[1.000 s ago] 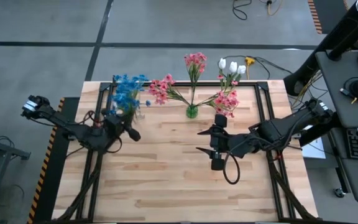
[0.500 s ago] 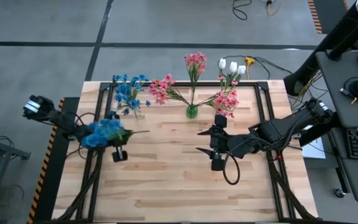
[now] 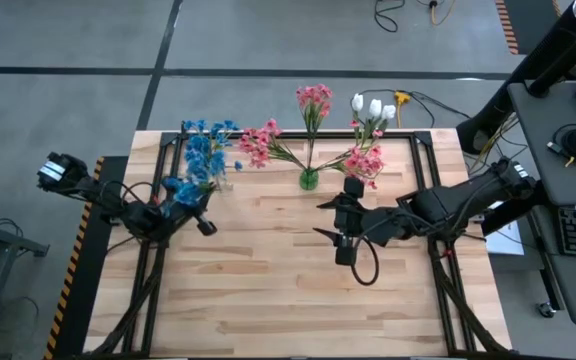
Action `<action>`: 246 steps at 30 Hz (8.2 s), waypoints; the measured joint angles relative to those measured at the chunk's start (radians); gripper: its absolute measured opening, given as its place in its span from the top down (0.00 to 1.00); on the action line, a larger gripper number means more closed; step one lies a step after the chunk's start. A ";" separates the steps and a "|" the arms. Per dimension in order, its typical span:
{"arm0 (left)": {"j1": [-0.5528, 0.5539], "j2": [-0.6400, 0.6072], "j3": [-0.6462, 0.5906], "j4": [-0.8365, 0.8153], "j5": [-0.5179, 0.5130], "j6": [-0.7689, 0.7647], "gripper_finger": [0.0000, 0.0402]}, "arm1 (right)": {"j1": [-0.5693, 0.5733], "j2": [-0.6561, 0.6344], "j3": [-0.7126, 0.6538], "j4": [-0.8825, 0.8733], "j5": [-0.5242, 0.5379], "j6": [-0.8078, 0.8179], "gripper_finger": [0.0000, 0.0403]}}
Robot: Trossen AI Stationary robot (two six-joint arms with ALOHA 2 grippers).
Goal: Sort flowers into vase by color
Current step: Put the blue flowers into the left transparent vase, then adjust the blue flowers on the left transparent vase
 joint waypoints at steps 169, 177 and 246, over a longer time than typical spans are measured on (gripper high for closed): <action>-0.012 -0.026 0.311 -0.023 -0.521 0.126 0.31 | -0.038 0.000 -0.020 -0.001 -0.009 -0.017 0.43; -0.011 -0.037 0.385 -0.085 -0.521 0.184 0.31 | -0.038 0.000 -0.020 -0.001 -0.009 -0.017 0.43; -0.514 0.129 0.879 -0.693 -0.521 0.069 0.48 | -0.038 0.000 -0.020 0.000 -0.008 -0.001 0.43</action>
